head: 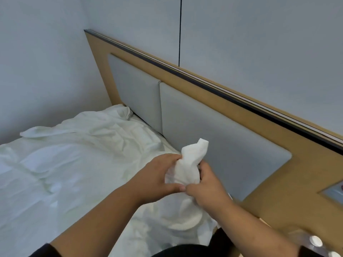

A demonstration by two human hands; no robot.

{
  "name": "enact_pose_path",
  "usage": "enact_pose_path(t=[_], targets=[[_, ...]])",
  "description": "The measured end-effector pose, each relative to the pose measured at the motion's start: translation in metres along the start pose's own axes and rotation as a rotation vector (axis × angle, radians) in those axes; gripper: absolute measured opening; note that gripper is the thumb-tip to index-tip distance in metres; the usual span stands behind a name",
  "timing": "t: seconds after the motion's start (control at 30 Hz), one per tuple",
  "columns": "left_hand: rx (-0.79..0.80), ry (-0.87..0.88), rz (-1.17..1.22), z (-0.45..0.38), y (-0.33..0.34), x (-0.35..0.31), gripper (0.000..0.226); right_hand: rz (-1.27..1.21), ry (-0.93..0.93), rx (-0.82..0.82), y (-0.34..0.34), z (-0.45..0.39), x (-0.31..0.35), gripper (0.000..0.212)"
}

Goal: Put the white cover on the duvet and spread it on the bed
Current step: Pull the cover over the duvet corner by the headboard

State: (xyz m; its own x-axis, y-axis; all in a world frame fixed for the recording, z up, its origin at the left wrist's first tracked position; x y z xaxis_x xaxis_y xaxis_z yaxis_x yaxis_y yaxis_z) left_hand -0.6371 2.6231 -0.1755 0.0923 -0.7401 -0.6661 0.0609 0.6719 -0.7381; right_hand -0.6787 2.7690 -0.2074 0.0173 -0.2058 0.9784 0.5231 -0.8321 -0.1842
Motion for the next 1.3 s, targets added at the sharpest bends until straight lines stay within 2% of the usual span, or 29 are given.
enact_pose_path(t=[0.1, 0.17, 0.2, 0.27, 0.3, 0.33, 0.37, 0.4, 0.43, 0.5, 0.53, 0.57, 0.63, 0.73, 0.8, 0.9, 1.0, 1.07, 1.17, 1.3], targets=[[0.000, -0.072, 0.053, -0.014, 0.005, 0.014, 0.024, 0.041, 0.000, 0.088, 0.008, -0.002, 0.000, 0.061], [0.002, -0.097, 0.063, -0.017, 0.004, 0.025, 0.024, -0.007, -0.038, 0.063, 0.006, -0.001, -0.002, 0.063], [-0.029, -0.121, 0.083, -0.019, 0.001, 0.031, 0.026, -0.019, -0.080, -0.008, 0.001, 0.002, -0.002, 0.058], [-0.136, -0.196, 0.178, -0.020, -0.006, 0.046, 0.020, 0.112, -0.304, -0.208, -0.015, 0.015, 0.004, 0.038], [-0.179, -0.242, 0.243, -0.021, -0.009, 0.056, 0.017, 0.261, -0.445, -0.220, -0.015, 0.024, 0.012, 0.028], [-0.197, -0.273, 0.315, -0.021, -0.011, 0.062, 0.017, 0.394, -0.572, -0.154, -0.006, 0.034, 0.015, 0.025], [-0.192, -0.290, 0.380, -0.021, -0.012, 0.068, 0.022, 0.461, -0.624, -0.033, 0.005, 0.040, 0.010, 0.028], [-0.165, -0.289, 0.418, -0.022, -0.012, 0.070, 0.030, 0.445, -0.594, 0.071, 0.014, 0.043, 0.003, 0.033], [-0.125, -0.277, 0.448, -0.021, -0.012, 0.071, 0.036, 0.360, -0.525, 0.090, 0.015, 0.042, 0.001, 0.035], [-0.079, -0.261, 0.480, -0.020, -0.013, 0.072, 0.036, 0.076, -0.370, -0.106, -0.006, 0.030, -0.007, 0.023], [-0.071, -0.262, 0.485, -0.019, -0.015, 0.071, 0.033, -0.016, -0.267, -0.238, -0.019, 0.020, -0.013, 0.017], [-0.061, -0.263, 0.495, -0.018, -0.015, 0.072, 0.030, -0.020, -0.179, -0.302, -0.027, 0.010, -0.013, 0.016], [-0.030, -0.268, 0.505, -0.016, -0.013, 0.072, 0.022, 0.004, -0.052, -0.183, -0.019, -0.011, -0.011, 0.023], [0.026, -0.237, 0.461, -0.010, -0.011, 0.069, 0.027, -0.156, 0.124, 0.063, 0.018, -0.026, -0.008, 0.027], [0.026, -0.225, 0.432, -0.006, -0.012, 0.072, 0.030, -0.159, 0.136, 0.141, 0.038, -0.032, -0.004, 0.026], [-0.064, -0.273, 0.382, 0.000, -0.020, 0.083, 0.014, -0.246, 0.179, 0.139, 0.056, -0.039, -0.003, 0.030], [-0.265, -0.321, 0.309, 0.008, -0.031, 0.098, 0.020, -0.287, 0.136, 0.030, 0.057, -0.039, 0.003, 0.026], [-0.377, -0.401, 0.339, 0.016, -0.037, 0.110, 0.022, -0.285, 0.087, -0.049, 0.053, -0.040, 0.007, 0.028], [-0.349, -0.438, 0.361, 0.019, -0.027, 0.114, 0.006, -0.426, 0.147, -0.075, 0.056, -0.041, 0.003, 0.032], [-0.445, -0.485, 0.368, 0.022, -0.025, 0.117, 0.013, -0.413, 0.171, -0.094, 0.055, -0.042, -0.006, 0.024]])
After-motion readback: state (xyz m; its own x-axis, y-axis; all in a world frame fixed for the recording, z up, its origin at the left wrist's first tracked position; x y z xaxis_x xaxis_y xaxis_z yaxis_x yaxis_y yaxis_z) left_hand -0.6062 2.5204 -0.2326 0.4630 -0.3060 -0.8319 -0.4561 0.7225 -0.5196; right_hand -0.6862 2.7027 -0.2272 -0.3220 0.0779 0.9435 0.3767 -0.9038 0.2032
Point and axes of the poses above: each hand's wrist, its own z-axis away from the middle knuckle, its own y-axis out of the palm, x = y × z, the point moved 7 cm from there along -z, towards the middle knuckle, and after that the axes turned 8 degrees about -y, right-handed, at the moved point
